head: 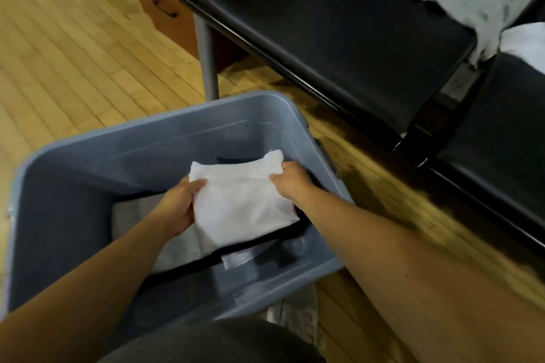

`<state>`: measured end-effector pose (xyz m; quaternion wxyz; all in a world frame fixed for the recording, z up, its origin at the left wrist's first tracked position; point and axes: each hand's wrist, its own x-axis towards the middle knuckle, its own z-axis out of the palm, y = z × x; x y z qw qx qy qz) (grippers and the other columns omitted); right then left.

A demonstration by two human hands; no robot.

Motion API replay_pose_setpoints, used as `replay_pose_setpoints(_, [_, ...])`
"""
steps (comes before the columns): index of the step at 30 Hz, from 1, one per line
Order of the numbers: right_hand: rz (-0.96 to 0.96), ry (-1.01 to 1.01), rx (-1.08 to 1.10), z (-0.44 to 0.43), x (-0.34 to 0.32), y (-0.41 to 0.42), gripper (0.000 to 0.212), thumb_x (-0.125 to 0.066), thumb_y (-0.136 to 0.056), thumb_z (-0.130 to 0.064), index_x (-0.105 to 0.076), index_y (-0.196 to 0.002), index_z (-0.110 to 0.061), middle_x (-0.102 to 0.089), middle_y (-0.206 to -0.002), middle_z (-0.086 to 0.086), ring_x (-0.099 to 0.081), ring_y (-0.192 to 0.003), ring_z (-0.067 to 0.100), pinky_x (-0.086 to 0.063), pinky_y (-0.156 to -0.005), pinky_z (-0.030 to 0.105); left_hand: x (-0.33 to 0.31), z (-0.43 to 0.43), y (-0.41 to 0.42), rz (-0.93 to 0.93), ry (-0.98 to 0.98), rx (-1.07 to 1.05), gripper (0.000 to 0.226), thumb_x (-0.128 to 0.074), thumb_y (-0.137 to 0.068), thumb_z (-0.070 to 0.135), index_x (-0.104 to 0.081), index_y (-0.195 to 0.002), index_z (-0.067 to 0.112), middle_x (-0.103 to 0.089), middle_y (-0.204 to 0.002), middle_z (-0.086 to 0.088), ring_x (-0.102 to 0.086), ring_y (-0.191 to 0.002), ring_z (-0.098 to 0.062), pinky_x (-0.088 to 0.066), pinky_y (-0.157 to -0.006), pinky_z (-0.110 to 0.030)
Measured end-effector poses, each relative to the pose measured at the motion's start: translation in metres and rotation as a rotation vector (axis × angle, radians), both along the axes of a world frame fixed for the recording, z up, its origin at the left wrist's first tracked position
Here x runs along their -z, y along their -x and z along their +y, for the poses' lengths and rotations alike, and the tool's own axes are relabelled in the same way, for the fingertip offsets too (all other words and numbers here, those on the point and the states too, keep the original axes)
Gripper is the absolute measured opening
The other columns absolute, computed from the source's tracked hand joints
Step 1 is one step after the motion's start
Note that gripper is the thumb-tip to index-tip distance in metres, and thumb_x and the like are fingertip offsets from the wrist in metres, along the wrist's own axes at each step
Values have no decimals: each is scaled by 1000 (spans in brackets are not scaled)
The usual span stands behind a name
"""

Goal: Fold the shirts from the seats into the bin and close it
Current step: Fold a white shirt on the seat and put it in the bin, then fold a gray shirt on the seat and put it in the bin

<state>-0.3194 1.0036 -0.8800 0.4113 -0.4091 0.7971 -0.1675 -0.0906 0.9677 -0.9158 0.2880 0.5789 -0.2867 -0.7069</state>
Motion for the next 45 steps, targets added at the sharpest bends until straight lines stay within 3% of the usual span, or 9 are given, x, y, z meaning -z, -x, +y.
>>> replay_pose_setpoints(6, [133,-45,4,-8,28,-1,43,-56,-100,-20,-51,-138,-2,-55,-141,16,-53,-128,34,-44,-100,34,42,0,15,-113,9,4,20,-54,-103,16,-62,-119,23,-71,-116,-6,-68,-105,-28,-56,-87,-44])
replay_pose_setpoints(14, [97,-25,21,-7,11,3,27,-50,-98,-20,-61,-116,-3,-64,-118,19,-61,-107,35,-38,-75,26,18,-21,20,-570,200,257,19,-55,-100,24,-58,-109,8,-59,-100,-10,-55,-89,-27,-44,-78,-39])
replay_pose_setpoints(18, [126,73,-54,-17,-49,7,15,-52,-94,-23,-53,-83,-12,-53,-79,11,-52,-75,29,-39,-62,31,-53,-37,24,-460,220,300,30,-51,-101,10,-68,-76,14,-61,-81,-13,-60,-69,-24,-50,-65,-35])
replay_pose_setpoints(20, [87,153,-83,-21,-90,11,19,-52,-93,-20,-56,-76,-10,-51,-71,9,-57,-71,30,-44,-59,35,-103,-44,33,-484,323,323,18,-52,-100,10,-66,-88,8,-66,-90,-18,-62,-74,-26,-50,-66,-34])
replay_pose_setpoints(23, [-59,290,-60,-27,-160,27,13,-57,-92,-18,-64,-87,-8,-57,-81,14,-66,-80,27,-56,-69,41,-183,-52,56,-477,452,320,15,-52,-101,11,-59,-112,4,-68,-98,-18,-64,-74,-25,-53,-64,-30])
replay_pose_setpoints(30, [81,511,79,10,-288,131,29,-55,-96,-22,-68,-104,3,-61,-91,13,-67,-93,27,-58,-83,41,-317,-35,161,-467,668,424,9,-53,-101,13,-61,-105,11,-68,-86,-6,-65,-77,-19,-53,-63,-28])
replay_pose_setpoints(34, [284,488,184,55,-305,222,16,-56,-90,-15,-55,-74,-11,-60,-81,18,-60,-74,30,-45,-64,37,-333,-19,248,-441,740,558,14,-52,-100,15,-63,-107,11,-71,-89,-6,-68,-83,-19,-53,-68,-30])
replay_pose_setpoints(38, [452,428,300,114,-299,308,22,-52,-89,-8,-49,-68,-10,-58,-80,9,-54,-76,23,-40,-64,25,-317,1,335,-393,758,687,15,-51,-99,14,-65,-104,9,-73,-94,-8,-68,-89,-22,-55,-83,-35])
replay_pose_setpoints(45, [545,310,538,197,-243,424,14,-57,-87,-10,-50,-75,-10,-55,-80,7,-54,-79,25,-40,-60,26,-256,58,472,-371,892,932,12,-56,-93,20,-66,-93,15,-72,-93,-4,-66,-85,-21,-52,-73,-32])
